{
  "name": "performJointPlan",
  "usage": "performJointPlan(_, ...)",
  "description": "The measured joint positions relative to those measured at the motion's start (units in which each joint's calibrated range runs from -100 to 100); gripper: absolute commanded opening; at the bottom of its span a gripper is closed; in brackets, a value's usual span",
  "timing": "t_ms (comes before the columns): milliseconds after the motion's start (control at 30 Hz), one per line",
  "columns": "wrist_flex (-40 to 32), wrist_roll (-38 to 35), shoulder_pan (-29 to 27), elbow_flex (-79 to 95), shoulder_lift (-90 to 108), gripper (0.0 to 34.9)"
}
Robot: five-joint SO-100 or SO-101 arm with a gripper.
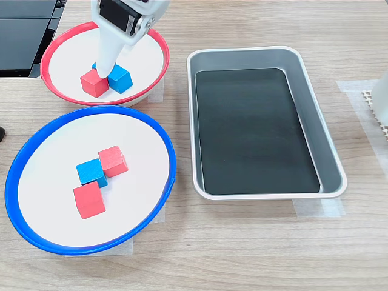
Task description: Relocate any misplaced blocks to their matching dishes.
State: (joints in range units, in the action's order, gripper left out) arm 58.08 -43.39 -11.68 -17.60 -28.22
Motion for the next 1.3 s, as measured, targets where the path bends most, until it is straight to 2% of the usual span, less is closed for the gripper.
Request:
performJointPlan(433,-0.2,-1.5,-0.1,-4.6,-5.9,16.4)
performJointPlan(767,-0.2,-3.1,-1.0,-8.5,-10.2,13.7)
performJointPlan(900,-0.8,-3.7,-1.2,-9.2,-11.3,11.4)
performJointPlan(1167,-2.0,-5.3,-2.3,-9.3,-11.7,1.5)
performJointPlan(1300,-2.0,-5.7,-2.3,-9.2,-11.7,0.4)
